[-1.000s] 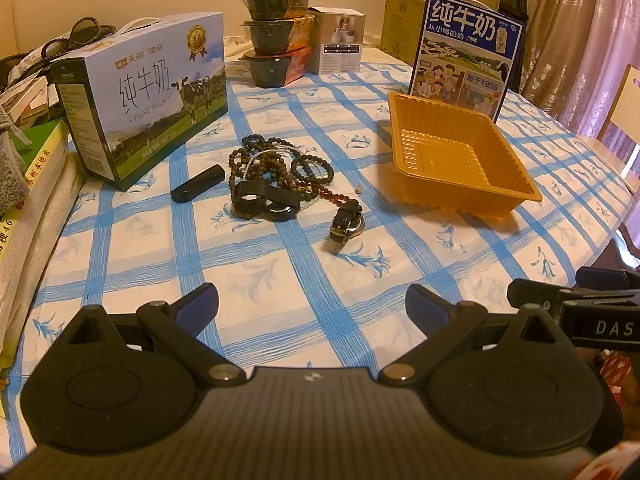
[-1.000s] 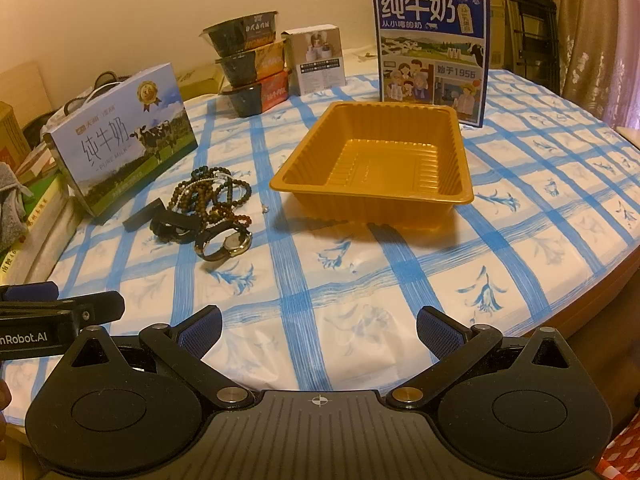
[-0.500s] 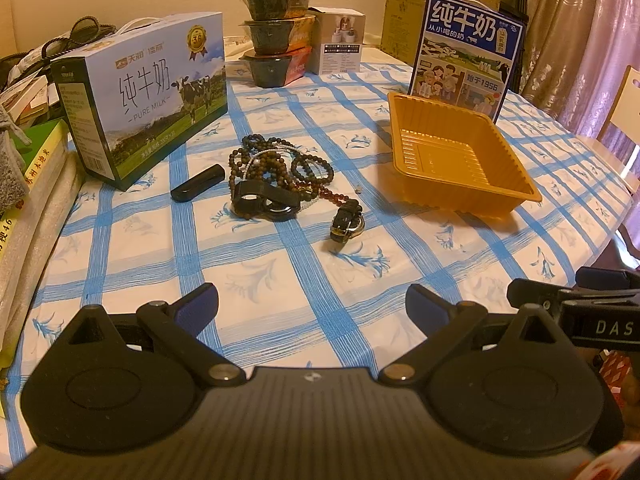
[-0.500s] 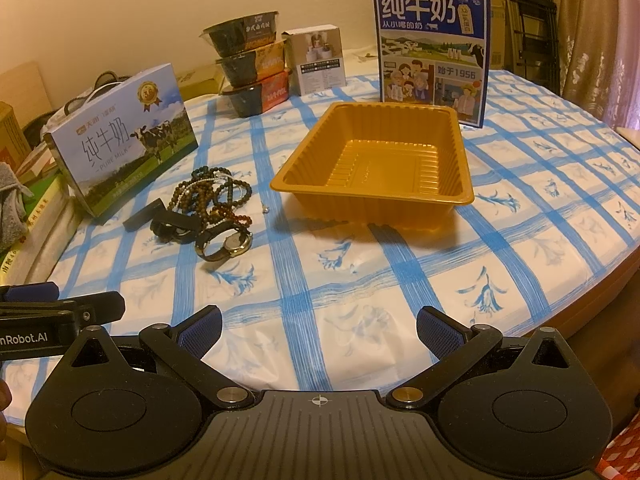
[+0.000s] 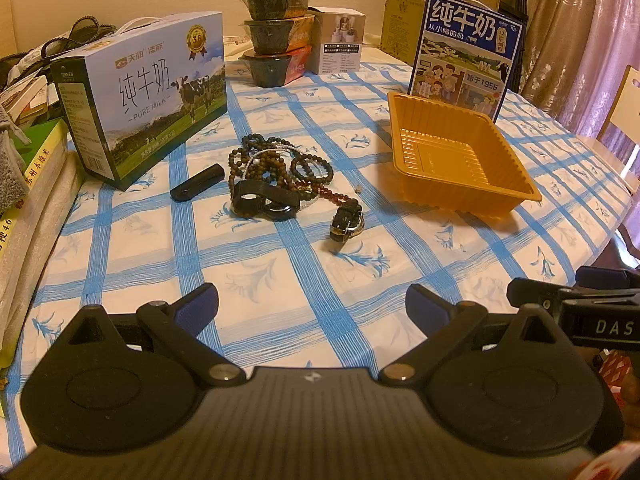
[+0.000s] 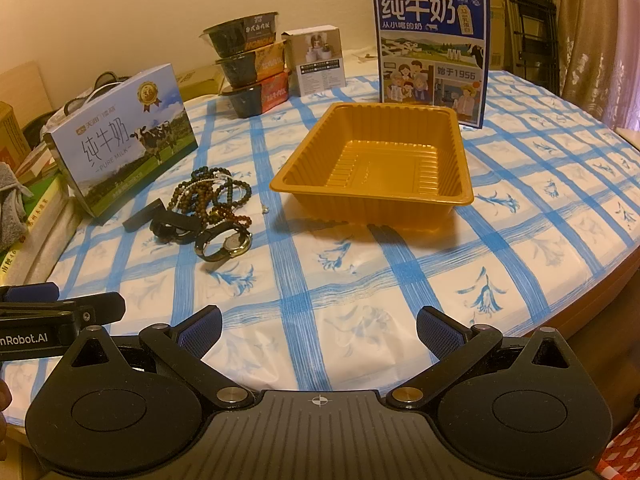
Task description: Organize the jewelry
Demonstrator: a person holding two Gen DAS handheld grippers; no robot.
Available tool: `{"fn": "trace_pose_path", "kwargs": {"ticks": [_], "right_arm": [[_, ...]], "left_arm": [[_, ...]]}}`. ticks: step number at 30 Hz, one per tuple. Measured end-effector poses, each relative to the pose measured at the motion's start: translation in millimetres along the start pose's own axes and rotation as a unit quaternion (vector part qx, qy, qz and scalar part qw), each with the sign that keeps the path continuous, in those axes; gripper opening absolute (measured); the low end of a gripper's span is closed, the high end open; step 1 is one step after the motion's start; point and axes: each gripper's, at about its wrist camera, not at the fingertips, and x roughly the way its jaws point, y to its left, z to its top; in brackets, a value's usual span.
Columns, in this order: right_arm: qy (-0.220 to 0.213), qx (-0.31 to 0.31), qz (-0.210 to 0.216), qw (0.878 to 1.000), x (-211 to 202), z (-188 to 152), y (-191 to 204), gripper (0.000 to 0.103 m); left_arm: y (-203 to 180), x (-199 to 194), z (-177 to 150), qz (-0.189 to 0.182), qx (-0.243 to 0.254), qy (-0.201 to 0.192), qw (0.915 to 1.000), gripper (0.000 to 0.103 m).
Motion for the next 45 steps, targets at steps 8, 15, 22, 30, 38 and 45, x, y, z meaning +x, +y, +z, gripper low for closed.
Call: {"fn": "trace_pose_path", "kwargs": {"ticks": [8,15,22,30,38,45], "right_arm": [[0.0,0.0,0.0,1.0,0,0,0,0.103],[0.0,0.0,0.0,1.0,0,0,0,0.103],[0.0,0.0,0.0,1.0,1,0,0,0.103],[0.001,0.0,0.001,1.0,3,2,2,0.103],[0.003,0.001,0.001,1.0,5,0,-1,0.103],[0.005,0.002,0.002,1.0,10,1,-2,0.103]], "left_arm": [[-1,0,1,0.0,0.0,0.0,1.0,0.1],[-1,0,1,0.0,0.0,0.0,1.0,0.1],[-1,0,0,0.0,0.0,0.0,1.0,0.1],[-1,1,0,0.0,0.0,0.001,1.0,0.1],[-3,8,-5,-0.002,0.0,0.005,1.0,0.1],[-1,10,-3,-0.003,-0.001,0.008,1.0,0.1]]}}
